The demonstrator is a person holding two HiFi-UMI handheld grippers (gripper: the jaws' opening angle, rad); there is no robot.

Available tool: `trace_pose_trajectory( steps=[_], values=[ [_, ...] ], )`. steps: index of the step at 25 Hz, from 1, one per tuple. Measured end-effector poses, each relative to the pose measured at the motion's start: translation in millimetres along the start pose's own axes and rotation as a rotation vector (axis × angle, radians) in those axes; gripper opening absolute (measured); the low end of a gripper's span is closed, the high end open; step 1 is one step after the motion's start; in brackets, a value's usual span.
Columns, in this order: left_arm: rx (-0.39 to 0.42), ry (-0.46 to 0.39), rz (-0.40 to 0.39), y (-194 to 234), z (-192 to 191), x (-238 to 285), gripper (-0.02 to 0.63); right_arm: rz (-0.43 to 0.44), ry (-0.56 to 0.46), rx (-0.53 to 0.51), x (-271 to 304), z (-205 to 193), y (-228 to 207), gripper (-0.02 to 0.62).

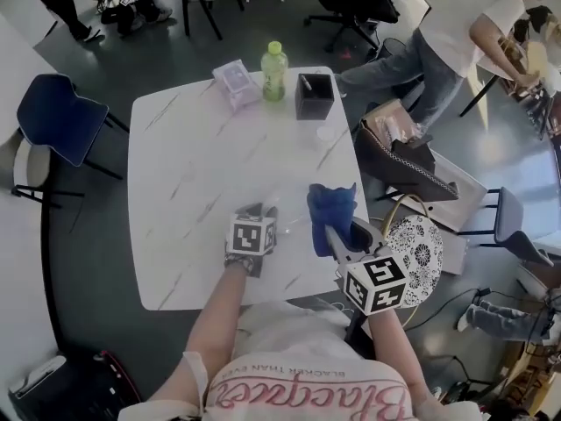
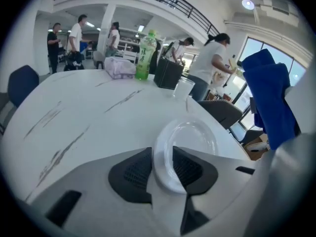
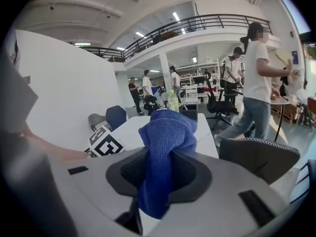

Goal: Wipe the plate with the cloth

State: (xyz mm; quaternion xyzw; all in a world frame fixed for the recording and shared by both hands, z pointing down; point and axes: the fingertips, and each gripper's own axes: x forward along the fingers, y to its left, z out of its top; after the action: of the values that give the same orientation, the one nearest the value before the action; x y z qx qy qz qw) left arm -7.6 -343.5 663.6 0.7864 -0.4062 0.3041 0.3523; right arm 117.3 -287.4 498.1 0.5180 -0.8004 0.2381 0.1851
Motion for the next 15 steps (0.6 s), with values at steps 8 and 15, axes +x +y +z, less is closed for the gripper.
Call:
trace_pose_trajectory(
  steps=[8,15],
  values=[
    [-0.111,-0.009,-0.043,6,2,-3,0.064,-0.011,-0.014,0.013,-2,4,-13,0.097],
    [-0.242,-0.103,-0.210,-13,14,-18,0.032,-0.012,-0.042,0.031,-9,6,-15,0.098]
  ],
)
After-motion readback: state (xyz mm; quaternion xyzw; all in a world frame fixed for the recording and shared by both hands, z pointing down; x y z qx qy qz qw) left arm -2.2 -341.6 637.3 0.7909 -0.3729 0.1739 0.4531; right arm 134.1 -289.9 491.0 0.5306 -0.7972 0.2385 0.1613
